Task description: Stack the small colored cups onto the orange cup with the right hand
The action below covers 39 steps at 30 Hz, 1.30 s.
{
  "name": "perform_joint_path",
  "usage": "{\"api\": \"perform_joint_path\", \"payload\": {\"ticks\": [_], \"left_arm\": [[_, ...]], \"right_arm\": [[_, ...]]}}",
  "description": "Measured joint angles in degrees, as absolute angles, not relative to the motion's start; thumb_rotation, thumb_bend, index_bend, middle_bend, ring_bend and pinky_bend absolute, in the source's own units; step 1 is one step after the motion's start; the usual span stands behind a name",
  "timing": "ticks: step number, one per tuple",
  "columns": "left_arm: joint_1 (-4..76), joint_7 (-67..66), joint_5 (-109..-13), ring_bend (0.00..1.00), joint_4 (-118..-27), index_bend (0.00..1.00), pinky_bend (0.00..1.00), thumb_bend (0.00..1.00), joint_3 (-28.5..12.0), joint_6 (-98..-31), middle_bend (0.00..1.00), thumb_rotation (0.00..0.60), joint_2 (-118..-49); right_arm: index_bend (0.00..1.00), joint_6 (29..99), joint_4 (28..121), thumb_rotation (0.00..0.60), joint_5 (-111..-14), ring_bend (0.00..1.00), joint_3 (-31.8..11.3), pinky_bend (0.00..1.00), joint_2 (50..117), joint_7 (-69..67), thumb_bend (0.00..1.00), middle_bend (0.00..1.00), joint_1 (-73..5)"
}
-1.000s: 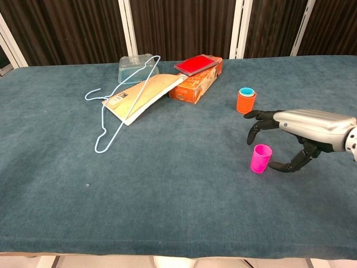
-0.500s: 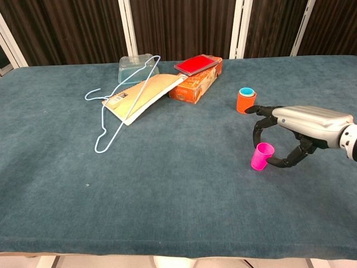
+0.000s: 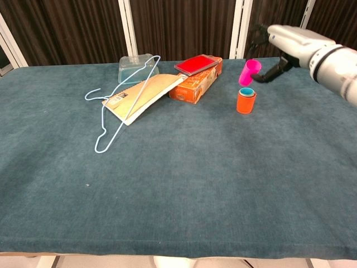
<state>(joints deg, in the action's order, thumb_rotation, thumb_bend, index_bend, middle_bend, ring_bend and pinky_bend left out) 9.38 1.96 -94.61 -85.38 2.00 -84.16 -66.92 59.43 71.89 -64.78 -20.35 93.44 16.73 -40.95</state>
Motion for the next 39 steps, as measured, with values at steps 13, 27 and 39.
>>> {"api": "perform_joint_path", "payload": {"ticks": [13,27,39], "left_arm": [[9.7,2.2,-94.0,0.00,-85.2,0.00,0.11,0.43,1.8,-83.4,0.00,0.600,-66.9],[9.7,2.5,-94.1,0.00,-85.2,0.00,0.11,0.43,1.8,-83.7,0.00,0.600,-66.8],[8.8,3.7,-96.0,0.00,-83.7,0.00,0.11,0.43,1.5,-87.5,0.00,0.600,-67.4]], "right_arm": [[0.62,54.7,57.5,0.600,-54.7,0.00,-23.1,0.08,101.2,21.5,0.46,0.08,-47.3],[0.12,52.5,57.1,0.600,-51.0,0.00,-21.9,0.07,101.3,24.2,0.46,0.01,-47.6],[0.01,64.6,82.1,0.600,-67.1,0.00,-10.6,0.00,85.6,18.2,0.44,0.00,-33.8]]}}
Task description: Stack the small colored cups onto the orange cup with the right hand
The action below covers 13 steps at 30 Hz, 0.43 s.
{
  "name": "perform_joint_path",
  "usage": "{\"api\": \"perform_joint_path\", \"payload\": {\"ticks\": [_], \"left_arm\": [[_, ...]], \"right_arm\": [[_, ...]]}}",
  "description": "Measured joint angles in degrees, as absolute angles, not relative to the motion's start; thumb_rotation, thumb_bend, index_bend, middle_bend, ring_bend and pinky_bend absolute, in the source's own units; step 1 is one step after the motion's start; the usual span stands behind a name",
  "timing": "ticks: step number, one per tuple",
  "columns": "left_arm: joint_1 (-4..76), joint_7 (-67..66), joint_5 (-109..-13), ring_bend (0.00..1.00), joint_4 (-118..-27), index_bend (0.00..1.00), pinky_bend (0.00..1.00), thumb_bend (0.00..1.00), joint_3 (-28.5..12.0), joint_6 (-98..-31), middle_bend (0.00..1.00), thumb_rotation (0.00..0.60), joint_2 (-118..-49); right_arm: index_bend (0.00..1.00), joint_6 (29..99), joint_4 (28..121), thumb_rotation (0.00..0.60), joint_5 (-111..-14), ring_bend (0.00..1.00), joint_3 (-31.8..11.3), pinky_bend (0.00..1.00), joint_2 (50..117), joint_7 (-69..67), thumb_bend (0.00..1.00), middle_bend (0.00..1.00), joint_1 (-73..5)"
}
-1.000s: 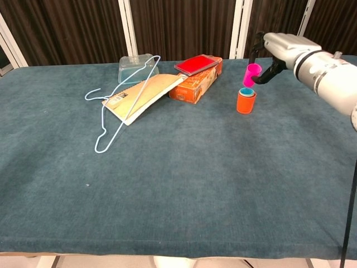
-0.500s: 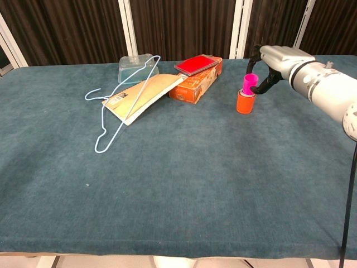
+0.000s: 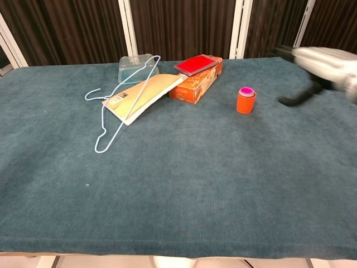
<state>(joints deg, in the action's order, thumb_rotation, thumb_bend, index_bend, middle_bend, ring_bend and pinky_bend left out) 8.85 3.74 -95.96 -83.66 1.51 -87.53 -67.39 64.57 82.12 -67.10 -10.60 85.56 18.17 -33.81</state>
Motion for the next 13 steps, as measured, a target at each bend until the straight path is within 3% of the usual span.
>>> {"api": "perform_joint_path", "payload": {"ticks": [5,9,13], "left_arm": [[8.6,2.9,-96.4,0.00,-83.6,0.00,0.10,0.43,1.6,-87.9,0.00,0.600,-67.8],[8.7,1.9,-96.5,0.00,-84.0,0.00,0.10,0.43,1.8,-87.5,0.00,0.600,-68.0],[8.6,1.0,-96.4,0.00,-84.2,0.00,0.10,0.43,1.7,-87.5,0.00,0.600,-68.1]], "right_arm": [[0.00,78.8,89.4,0.600,-81.3,0.00,2.2,0.00,77.0,16.1,0.41,0.00,-20.9],[0.00,87.6,88.6,0.600,-85.8,0.00,6.2,0.00,74.3,11.6,0.40,0.00,-12.6],[0.00,89.2,88.2,0.600,-88.8,0.00,7.1,0.00,72.5,9.3,0.40,0.00,-11.0]]}}
